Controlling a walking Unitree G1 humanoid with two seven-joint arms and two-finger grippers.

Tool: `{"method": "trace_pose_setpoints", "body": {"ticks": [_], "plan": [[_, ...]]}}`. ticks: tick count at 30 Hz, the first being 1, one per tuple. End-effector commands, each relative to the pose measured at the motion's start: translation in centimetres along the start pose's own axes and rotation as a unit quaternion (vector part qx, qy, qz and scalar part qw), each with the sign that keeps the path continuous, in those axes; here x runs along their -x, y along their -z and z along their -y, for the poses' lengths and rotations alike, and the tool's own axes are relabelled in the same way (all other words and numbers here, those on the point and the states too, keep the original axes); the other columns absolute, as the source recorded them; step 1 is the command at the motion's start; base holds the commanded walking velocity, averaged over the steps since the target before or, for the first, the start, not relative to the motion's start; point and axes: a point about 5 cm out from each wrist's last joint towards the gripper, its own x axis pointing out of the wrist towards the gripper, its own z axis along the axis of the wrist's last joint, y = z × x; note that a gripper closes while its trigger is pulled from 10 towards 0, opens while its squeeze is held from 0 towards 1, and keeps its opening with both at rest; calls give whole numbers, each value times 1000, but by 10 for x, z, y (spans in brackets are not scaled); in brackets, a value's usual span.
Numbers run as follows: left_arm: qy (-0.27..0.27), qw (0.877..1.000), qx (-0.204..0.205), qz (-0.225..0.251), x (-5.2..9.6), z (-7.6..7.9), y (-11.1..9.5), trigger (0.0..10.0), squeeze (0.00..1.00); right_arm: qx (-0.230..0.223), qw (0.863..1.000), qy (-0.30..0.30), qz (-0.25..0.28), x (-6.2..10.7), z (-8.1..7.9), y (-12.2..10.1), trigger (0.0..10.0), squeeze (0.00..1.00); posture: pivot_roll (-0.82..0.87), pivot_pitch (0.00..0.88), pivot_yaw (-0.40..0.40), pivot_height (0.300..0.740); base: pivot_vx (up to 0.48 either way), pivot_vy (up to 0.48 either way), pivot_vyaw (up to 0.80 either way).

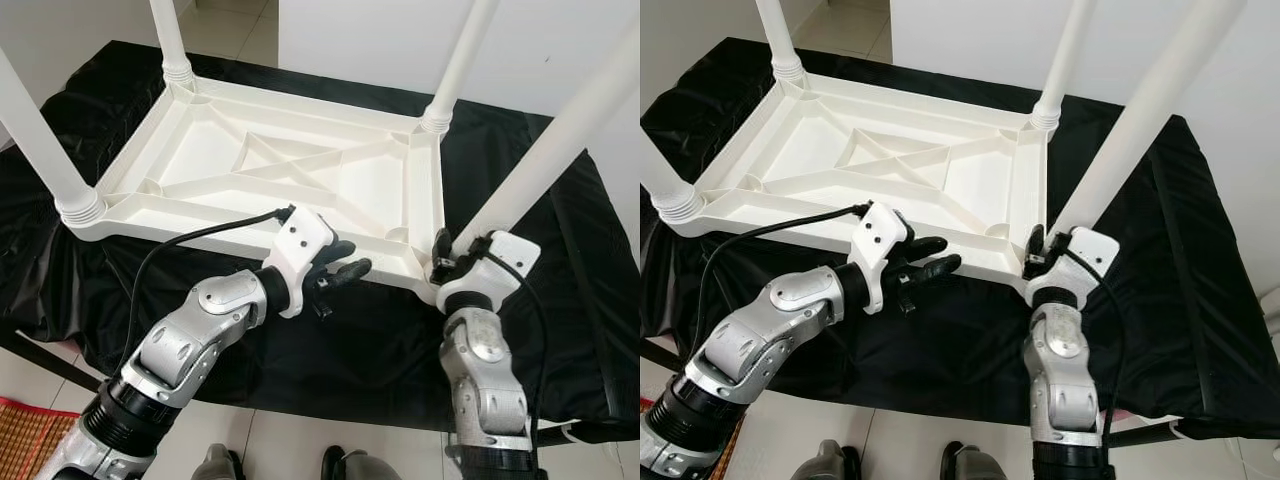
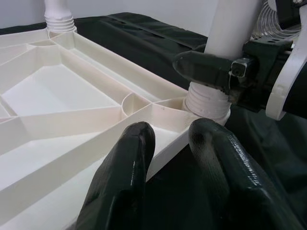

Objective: Building children table

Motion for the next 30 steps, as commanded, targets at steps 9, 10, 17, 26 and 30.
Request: {"method": "trace_pose_setpoints", "body": {"ticks": [9, 10, 17, 26, 30], "plan": [[62, 998, -4, 1, 0, 9, 2, 10000, 0, -15, 999, -42, -29, 9, -9, 13, 10000, 1000, 51, 115, -79, 740, 0, 0, 0], [63, 998, -3, 1, 0, 9, 2, 10000, 0, -17, 998, -53, -27, 9, -8, 14, 10000, 1000, 51, 108, -83, 740, 0, 0, 0], [64, 998, -5, 1, 0, 11, 3, 10000, 0, -10, 990, -141, -24, 3, -4, 9, 10000, 0, 48, 87, -97, 740, 0, 0, 0], [61, 998, -12, 5, -1, 7, 0, 10000, 0, 14, 970, -242, -23, -6, 18, 3, 10000, 0, 51, 77, -99, 740, 0, 0, 0], [61, 998, -13, 5, -1, 6, -1, 10000, 0, 24, 959, -283, -26, -9, 25, 4, 10000, 0, 51, 69, -85, 740, 0, 0, 0]]}}
